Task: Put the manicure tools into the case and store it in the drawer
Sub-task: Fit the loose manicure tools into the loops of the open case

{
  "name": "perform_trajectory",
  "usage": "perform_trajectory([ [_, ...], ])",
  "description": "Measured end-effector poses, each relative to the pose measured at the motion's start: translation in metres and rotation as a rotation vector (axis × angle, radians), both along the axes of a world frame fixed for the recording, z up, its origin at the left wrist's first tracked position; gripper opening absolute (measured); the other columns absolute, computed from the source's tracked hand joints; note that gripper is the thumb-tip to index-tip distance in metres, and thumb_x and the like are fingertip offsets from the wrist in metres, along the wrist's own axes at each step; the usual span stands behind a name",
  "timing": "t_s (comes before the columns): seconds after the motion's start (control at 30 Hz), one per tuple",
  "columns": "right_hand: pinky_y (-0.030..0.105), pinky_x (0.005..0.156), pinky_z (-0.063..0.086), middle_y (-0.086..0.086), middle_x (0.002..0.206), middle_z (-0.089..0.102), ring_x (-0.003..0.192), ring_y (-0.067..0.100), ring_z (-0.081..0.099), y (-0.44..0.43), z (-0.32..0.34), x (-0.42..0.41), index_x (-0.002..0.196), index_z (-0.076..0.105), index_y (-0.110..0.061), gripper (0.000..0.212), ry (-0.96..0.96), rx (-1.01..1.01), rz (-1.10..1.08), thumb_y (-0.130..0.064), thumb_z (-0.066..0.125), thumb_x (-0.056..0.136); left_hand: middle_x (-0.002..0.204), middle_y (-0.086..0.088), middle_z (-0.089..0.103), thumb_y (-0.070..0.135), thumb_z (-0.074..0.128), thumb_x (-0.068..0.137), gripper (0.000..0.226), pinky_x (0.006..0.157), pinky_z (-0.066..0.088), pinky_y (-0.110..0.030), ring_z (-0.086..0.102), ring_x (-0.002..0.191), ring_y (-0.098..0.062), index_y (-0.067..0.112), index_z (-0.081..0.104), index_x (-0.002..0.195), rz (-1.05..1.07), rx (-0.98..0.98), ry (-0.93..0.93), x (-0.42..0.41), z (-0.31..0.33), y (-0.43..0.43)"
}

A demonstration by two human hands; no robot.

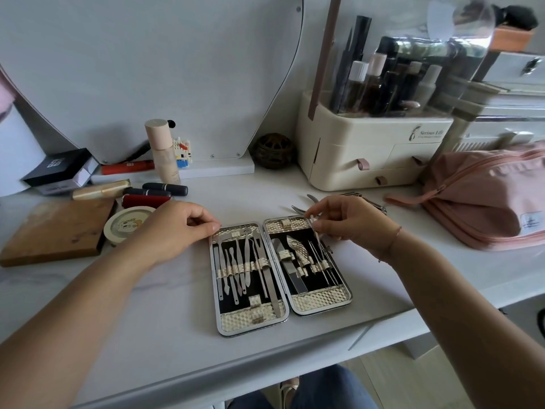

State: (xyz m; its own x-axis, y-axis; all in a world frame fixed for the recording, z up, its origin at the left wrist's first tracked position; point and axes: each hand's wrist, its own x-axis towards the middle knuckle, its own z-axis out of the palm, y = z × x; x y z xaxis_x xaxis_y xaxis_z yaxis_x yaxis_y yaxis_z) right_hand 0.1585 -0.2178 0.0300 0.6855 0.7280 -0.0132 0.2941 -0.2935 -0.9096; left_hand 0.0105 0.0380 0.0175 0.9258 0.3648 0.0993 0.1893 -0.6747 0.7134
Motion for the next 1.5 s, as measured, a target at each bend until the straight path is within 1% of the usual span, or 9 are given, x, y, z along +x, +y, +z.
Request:
perform_trajectory([
  [0.2,0.014,0.06,0.042,-0.001,0.072,0.065,0.06,0.0,0.053,-0.005,-0.003,0.002,0.091,0.072,-0.015,0.012,-0.097,-0.091,0.048,-0.009,0.068,0.082,0.082,0.013,0.071,0.018,0.069,0.082,0.006,0.07,0.039,-0.013,0.061,0.082,0.0,0.023,0.074,0.082,-0.001,-0.011,-0.005,-0.001,0.001,-0.001],
  [0.43,0.035,0.063,0.037,0.02,0.08,0.062,0.065,0.027,0.047,-0.019,-0.01,0.002,0.095,0.072,-0.04,0.023,-0.27,-0.152,0.081,-0.049,0.06,0.078,0.079,0.012,0.071,0.019,0.069,0.081,0.005,0.069,0.04,-0.015,0.061,0.08,-0.002,0.023,0.074,0.081,0.009,-0.002,-0.007,-0.001,0.001,-0.002],
  [0.57,0.022,0.073,0.042,-0.005,0.081,0.059,0.076,0.011,0.056,-0.025,-0.007,-0.001,0.108,0.067,-0.036,0.022,-0.418,-0.212,0.143,-0.032,0.057,0.089,0.079,0.011,0.072,0.02,0.069,0.082,0.005,0.074,0.043,-0.017,0.063,0.082,-0.003,0.021,0.074,0.081,0.009,-0.005,-0.005,-0.001,0.002,-0.002],
  [0.67,0.009,0.068,0.035,-0.01,0.082,0.052,0.078,0.005,0.052,-0.028,-0.006,-0.006,0.115,0.062,-0.038,0.033,-0.539,-0.291,0.154,-0.046,0.047,0.086,0.08,0.012,0.072,0.02,0.069,0.082,0.005,0.074,0.043,-0.017,0.063,0.082,-0.002,0.022,0.074,0.081,0.01,-0.005,0.0,-0.002,0.001,-0.001],
  [0.77,0.01,0.068,0.034,-0.014,0.084,0.049,0.078,0.002,0.05,-0.031,-0.006,-0.012,0.117,0.062,-0.037,0.043,-0.578,-0.329,0.159,-0.053,0.04,0.084,0.081,0.013,0.071,0.02,0.069,0.082,0.005,0.072,0.042,-0.015,0.063,0.083,-0.001,0.023,0.074,0.082,0.015,0.0,0.0,-0.002,0.001,-0.001],
  [0.9,0.015,0.066,0.041,-0.011,0.079,0.054,0.071,0.008,0.056,-0.034,-0.007,-0.016,0.111,0.067,-0.031,0.027,-0.54,-0.208,0.079,-0.038,0.052,0.09,0.082,0.013,0.071,0.019,0.069,0.082,0.005,0.07,0.04,-0.01,0.062,0.083,0.0,0.02,0.074,0.084,0.024,0.008,-0.003,-0.001,0.001,-0.002],
  [1.0,0.02,0.066,0.047,-0.01,0.075,0.064,0.063,0.006,0.058,-0.04,-0.009,-0.001,0.099,0.072,-0.023,0.016,-0.482,-0.068,-0.177,-0.023,0.065,0.084,0.081,0.013,0.071,0.018,0.069,0.082,0.005,0.067,0.037,-0.005,0.061,0.082,0.003,0.02,0.074,0.084,0.019,0.009,-0.002,-0.001,0.002,-0.002],
  [1.13,0.017,0.063,0.039,-0.001,0.07,0.065,0.065,0.009,0.054,-0.053,-0.005,0.033,0.086,0.074,-0.015,0.01,-0.57,-0.179,-0.586,-0.018,0.073,0.076,0.081,0.011,0.072,0.019,0.07,0.081,0.005,0.071,0.04,-0.011,0.063,0.082,-0.002,0.021,0.074,0.082,0.014,0.009,-0.008,-0.001,0.001,-0.001],
  [1.5,0.023,0.074,0.033,0.001,0.086,0.053,0.08,0.016,0.049,-0.043,-0.012,0.049,0.084,0.07,-0.014,0.014,-0.641,-0.393,-0.523,-0.021,0.074,0.074,0.079,0.012,0.072,0.021,0.07,0.081,0.005,0.077,0.044,-0.019,0.064,0.083,-0.005,0.023,0.073,0.08,0.004,0.004,0.003,0.0,0.001,-0.001],
])
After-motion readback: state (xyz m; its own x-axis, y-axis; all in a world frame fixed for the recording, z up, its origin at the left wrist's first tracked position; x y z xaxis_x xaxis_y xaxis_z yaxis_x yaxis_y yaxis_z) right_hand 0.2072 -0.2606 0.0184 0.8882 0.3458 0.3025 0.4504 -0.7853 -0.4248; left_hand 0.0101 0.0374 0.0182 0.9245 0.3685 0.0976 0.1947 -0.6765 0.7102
